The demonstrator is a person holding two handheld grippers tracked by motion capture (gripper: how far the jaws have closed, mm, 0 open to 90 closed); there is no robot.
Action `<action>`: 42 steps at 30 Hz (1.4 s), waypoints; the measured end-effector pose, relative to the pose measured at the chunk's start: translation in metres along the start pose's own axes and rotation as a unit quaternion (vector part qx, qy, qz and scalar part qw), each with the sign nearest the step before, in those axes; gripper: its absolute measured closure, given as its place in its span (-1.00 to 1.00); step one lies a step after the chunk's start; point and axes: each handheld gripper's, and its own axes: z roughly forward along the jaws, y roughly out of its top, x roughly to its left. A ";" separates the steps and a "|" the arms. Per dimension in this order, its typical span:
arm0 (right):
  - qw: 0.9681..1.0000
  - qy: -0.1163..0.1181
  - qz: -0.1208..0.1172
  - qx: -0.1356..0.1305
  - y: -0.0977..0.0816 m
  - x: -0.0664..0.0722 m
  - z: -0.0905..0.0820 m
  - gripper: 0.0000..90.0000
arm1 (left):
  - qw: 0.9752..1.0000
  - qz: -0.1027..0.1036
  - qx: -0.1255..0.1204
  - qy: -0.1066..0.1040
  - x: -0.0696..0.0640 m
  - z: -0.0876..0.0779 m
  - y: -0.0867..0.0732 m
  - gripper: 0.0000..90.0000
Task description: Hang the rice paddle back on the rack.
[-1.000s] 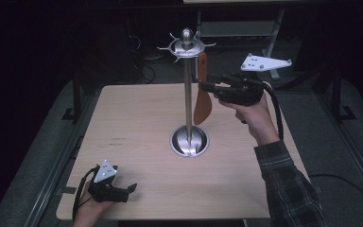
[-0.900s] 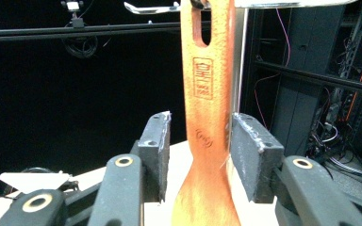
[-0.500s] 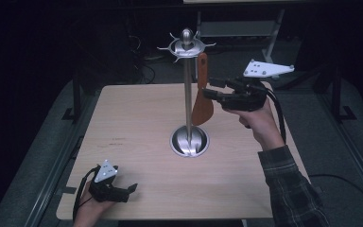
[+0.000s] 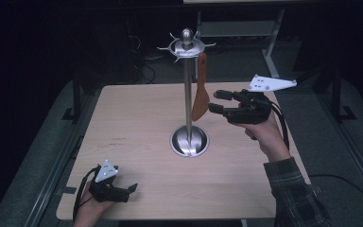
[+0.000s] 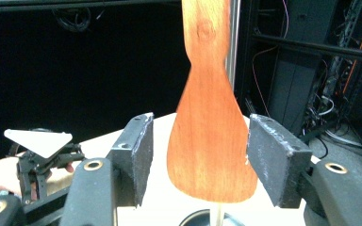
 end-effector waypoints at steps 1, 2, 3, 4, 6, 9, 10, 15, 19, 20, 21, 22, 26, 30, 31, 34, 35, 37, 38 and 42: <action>1.000 -0.001 0.002 0.002 -0.003 0.000 -0.001 -0.10 | 1.000 0.002 0.002 0.001 0.000 0.000 0.000 -1.00; 1.000 -0.001 0.003 0.004 -0.005 0.000 -0.001 -0.10 | 1.000 -0.001 -0.002 0.001 -0.001 0.000 0.000 -1.00; 1.000 -0.003 0.002 0.005 -0.007 0.000 -0.003 -0.11 | 1.000 -0.001 -0.002 0.000 -0.001 0.000 0.000 -1.00; 1.000 -0.004 0.005 0.007 -0.010 0.000 -0.004 -0.11 | 1.000 0.001 -0.001 0.000 0.000 0.000 0.000 -1.00; 1.000 -0.005 0.008 0.008 -0.015 -0.001 -0.005 -0.12 | 1.000 0.002 0.002 -0.001 0.000 0.000 0.001 -1.00; 1.000 -0.006 0.013 0.010 -0.022 -0.001 -0.008 -0.12 | 1.000 0.004 0.003 -0.001 0.000 0.000 0.001 -1.00; 1.000 -0.007 0.014 0.012 -0.023 -0.001 -0.009 -0.13 | 1.000 0.004 0.004 -0.001 0.000 0.000 0.001 -1.00; 1.000 -0.017 0.012 0.020 -0.034 -0.001 -0.013 -0.17 | 1.000 0.002 0.003 -0.001 0.000 0.001 0.000 -1.00; 0.999 -0.024 0.019 0.027 -0.047 0.000 -0.016 -0.20 | 1.000 0.004 0.004 -0.002 0.000 0.001 0.001 -1.00; 0.999 -0.026 0.022 0.028 -0.050 -0.001 -0.017 -0.21 | 1.000 0.003 0.002 -0.002 -0.001 0.001 0.001 -1.00; 0.999 -0.031 0.025 0.030 -0.054 -0.001 -0.018 -0.21 | 1.000 0.003 0.002 -0.002 -0.001 0.001 0.001 -1.00; 0.999 -0.033 0.026 0.032 -0.057 -0.001 -0.018 -0.21 | 1.000 0.002 0.001 -0.002 -0.001 0.001 0.001 -1.00; 0.998 -0.044 0.029 0.042 -0.072 -0.001 -0.021 -0.23 | 1.000 0.002 0.001 -0.003 -0.001 0.001 0.001 -1.00; 0.997 -0.050 0.038 0.048 -0.084 -0.002 -0.023 -0.26 | 1.000 0.004 0.003 -0.002 -0.001 0.001 0.001 -1.00; 0.996 -0.053 0.040 0.052 -0.087 -0.002 -0.024 -0.27 | 1.000 0.004 0.003 -0.001 -0.001 0.001 0.001 -1.00; 0.996 -0.057 0.042 0.050 -0.094 -0.001 -0.027 -0.29 | 1.000 0.004 0.000 -0.002 -0.001 0.000 0.001 -1.00; 0.996 -0.059 0.044 0.051 -0.097 0.000 -0.029 -0.29 | 1.000 0.004 0.000 -0.003 -0.001 0.000 0.001 -1.00; 0.995 -0.063 0.044 0.057 -0.105 0.000 -0.031 -0.31 | 1.000 0.003 -0.001 -0.004 -0.001 0.000 0.001 -1.00; 0.995 -0.066 0.044 0.058 -0.108 0.001 -0.032 -0.31 | 1.000 0.000 0.000 -0.005 -0.002 0.000 0.001 -1.00; 0.994 -0.072 0.052 0.063 -0.120 0.000 -0.036 -0.32 | 1.000 0.000 -0.003 -0.006 -0.002 0.000 0.001 -1.00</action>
